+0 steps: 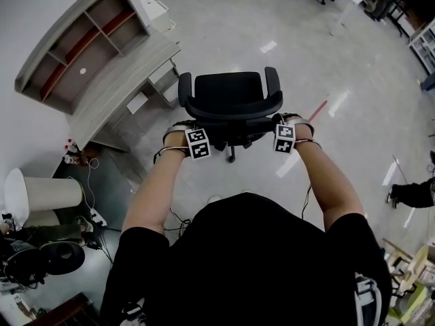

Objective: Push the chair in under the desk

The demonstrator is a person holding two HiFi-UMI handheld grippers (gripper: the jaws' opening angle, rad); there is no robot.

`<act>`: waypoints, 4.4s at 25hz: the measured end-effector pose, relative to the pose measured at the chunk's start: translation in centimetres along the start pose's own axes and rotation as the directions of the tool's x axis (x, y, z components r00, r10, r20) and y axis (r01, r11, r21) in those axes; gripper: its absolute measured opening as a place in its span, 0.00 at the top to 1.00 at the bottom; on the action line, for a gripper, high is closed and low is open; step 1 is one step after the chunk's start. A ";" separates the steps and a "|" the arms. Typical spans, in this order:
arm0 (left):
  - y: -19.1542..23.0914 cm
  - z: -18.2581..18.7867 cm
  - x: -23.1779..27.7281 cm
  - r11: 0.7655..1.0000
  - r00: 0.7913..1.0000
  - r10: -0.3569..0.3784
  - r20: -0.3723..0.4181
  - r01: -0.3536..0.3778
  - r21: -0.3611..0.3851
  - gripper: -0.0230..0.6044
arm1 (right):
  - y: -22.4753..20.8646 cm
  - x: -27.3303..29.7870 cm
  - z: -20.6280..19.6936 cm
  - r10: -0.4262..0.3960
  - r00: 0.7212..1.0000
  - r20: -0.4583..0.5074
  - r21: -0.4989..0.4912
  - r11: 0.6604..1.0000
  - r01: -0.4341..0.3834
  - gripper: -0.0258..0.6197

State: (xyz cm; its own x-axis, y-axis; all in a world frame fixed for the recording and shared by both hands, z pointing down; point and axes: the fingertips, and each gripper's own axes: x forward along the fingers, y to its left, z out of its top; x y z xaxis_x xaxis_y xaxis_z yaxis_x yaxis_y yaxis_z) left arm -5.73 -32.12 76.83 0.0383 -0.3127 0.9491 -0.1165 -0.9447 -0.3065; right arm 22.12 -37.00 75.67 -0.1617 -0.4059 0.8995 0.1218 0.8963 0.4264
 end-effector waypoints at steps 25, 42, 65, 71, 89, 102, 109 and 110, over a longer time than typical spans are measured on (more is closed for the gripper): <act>-9.3 -8.3 -3.7 0.982 0.998 0.012 -0.059 -0.023 -0.189 0.75 | 3.3 -0.6 9.7 0.027 0.996 0.084 -0.187 0.982 -0.011 0.77; -16.0 -16.2 -6.7 0.926 0.992 0.016 -0.125 -0.061 -0.371 0.76 | 4.7 -0.4 20.0 0.067 0.983 0.171 -0.364 0.931 0.000 0.77; -21.9 -27.4 -9.6 0.852 0.983 0.012 -0.184 -0.106 -0.513 0.76 | 6.3 0.1 33.9 0.111 0.966 0.232 -0.499 0.867 0.020 0.76; -22.5 -29.5 -9.8 0.843 0.981 0.017 -0.194 -0.119 -0.525 0.76 | 6.7 0.5 36.4 0.117 0.963 0.243 -0.510 0.860 0.024 0.76; -21.1 -36.0 -10.0 0.829 0.978 0.028 -0.206 -0.138 -0.542 0.76 | 4.8 2.0 43.2 0.123 0.959 0.254 -0.529 0.848 0.031 0.76; -19.9 -39.7 -10.0 0.825 0.977 0.033 -0.211 -0.146 -0.545 0.76 | 3.5 2.8 46.9 0.123 0.957 0.262 -0.528 0.848 0.036 0.75; -18.8 -41.1 -9.9 0.824 0.976 0.045 -0.211 -0.156 -0.544 0.76 | 2.4 3.5 48.4 0.119 0.958 0.262 -0.525 0.850 0.038 0.74; -18.6 -41.3 -9.9 0.824 0.976 0.047 -0.212 -0.158 -0.544 0.76 | 2.3 3.5 48.5 0.120 0.957 0.263 -0.525 0.850 0.038 0.74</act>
State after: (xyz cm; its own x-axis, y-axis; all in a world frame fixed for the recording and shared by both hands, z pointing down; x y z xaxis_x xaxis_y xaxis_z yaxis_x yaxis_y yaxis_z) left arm -44.91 -7.34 76.11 -0.1784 -0.3287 0.9274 -0.6420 -0.6754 -0.3629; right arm -25.71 -27.74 75.20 -0.3974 -0.2346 0.8871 0.6118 0.6528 0.4467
